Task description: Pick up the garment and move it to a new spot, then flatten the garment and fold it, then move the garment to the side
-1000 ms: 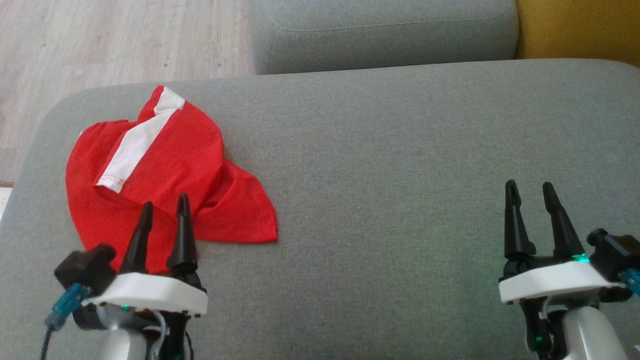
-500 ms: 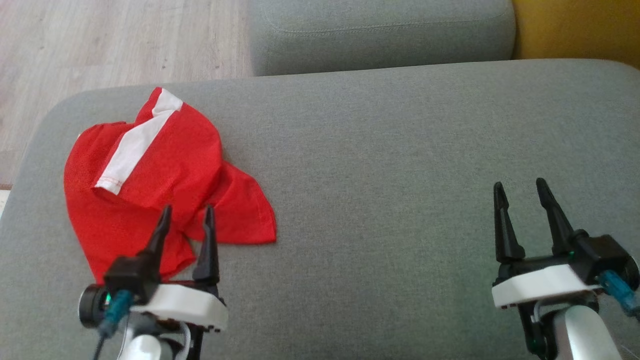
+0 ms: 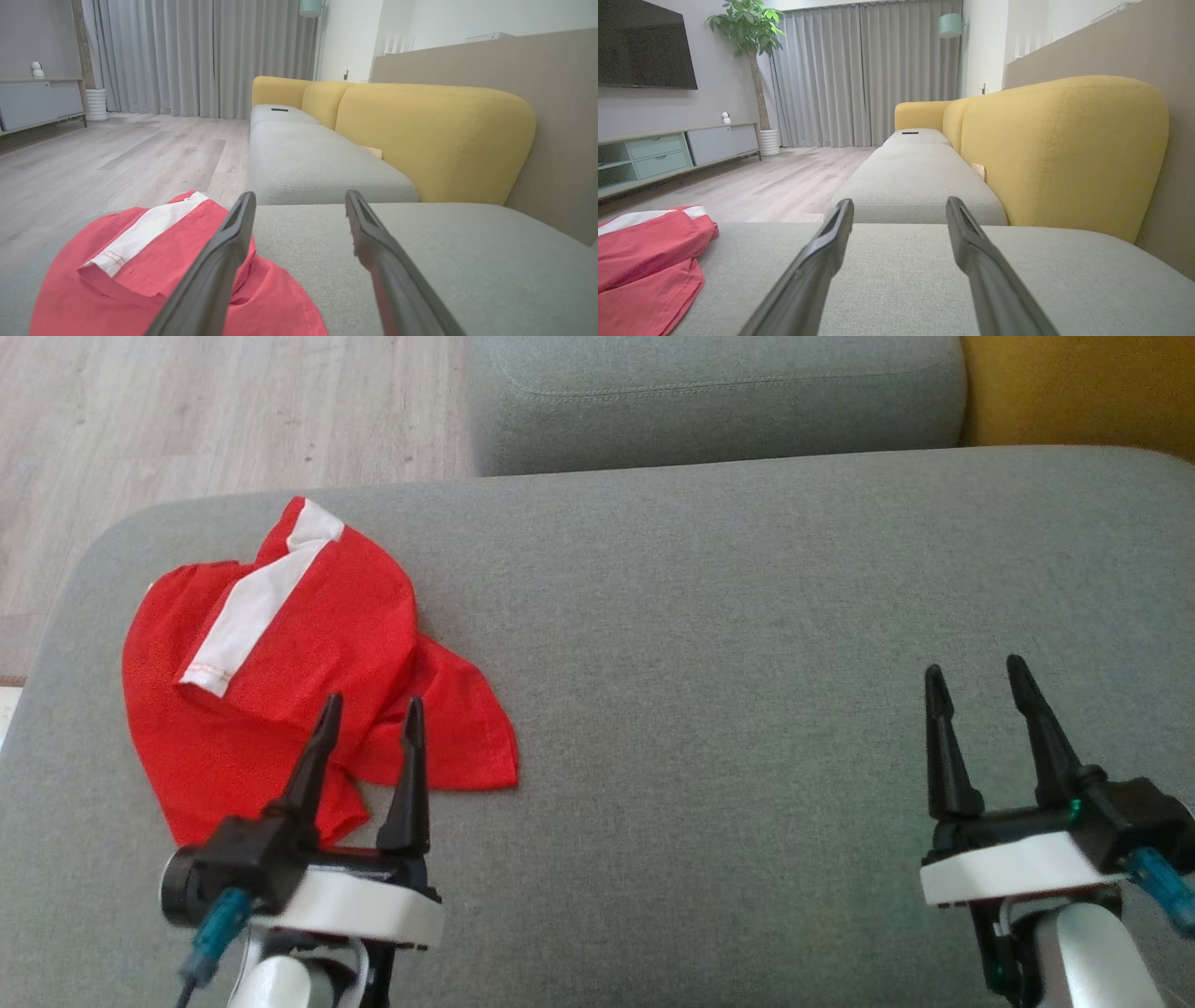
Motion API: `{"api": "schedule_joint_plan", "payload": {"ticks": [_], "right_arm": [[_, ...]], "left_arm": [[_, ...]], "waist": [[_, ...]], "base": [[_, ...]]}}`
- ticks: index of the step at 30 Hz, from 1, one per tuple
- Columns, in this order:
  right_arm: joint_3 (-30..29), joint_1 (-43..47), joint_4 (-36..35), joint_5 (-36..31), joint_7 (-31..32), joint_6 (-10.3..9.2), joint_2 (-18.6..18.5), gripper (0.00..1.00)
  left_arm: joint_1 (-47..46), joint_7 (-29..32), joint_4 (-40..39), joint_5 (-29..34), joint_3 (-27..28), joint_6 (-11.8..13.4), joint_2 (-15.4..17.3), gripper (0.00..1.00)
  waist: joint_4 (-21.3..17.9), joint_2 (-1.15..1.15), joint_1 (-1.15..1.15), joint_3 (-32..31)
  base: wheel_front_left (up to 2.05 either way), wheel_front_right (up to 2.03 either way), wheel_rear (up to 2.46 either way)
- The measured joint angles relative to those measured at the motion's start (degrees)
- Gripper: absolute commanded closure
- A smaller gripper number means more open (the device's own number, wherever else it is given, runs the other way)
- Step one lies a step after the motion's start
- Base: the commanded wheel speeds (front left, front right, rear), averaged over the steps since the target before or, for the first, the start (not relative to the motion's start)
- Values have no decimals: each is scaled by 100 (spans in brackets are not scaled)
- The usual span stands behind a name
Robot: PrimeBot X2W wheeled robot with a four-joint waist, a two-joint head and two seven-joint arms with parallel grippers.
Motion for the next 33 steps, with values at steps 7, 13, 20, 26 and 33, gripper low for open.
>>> {"api": "schedule_joint_plan", "payload": {"ticks": [7, 13, 20, 26, 33], "right_arm": [[3, 21, 263, 299, -108, 0, -2, 0], [132, 22, 631, 352, -170, 0, -2, 0], [235, 18, 869, 422, -170, 0, -3, 0], [347, 15, 918, 862, -170, 0, -3, 0], [378, 8, 1012, 1202, -170, 0, -3, 0]], "left_arm": [[297, -100, 272, -48, 849, -814, -511, 0], [362, -152, 642, 447, 1084, -1184, -605, 0], [360, -152, 829, 615, 1069, -1167, -620, 0], [349, -152, 867, 545, 1053, -1073, -625, 0], [345, -152, 869, 456, 1056, -1071, -626, 0]], "waist": [[38, 0, 0, -7], [43, 0, 0, -29], [19, 0, 0, -47], [-15, 0, 0, -53], [-68, 0, 0, -39]], "base": [[0, 0, 0], [0, 0, 0], [0, 0, 0], [0, 0, 0], [0, 0, 0]]}}
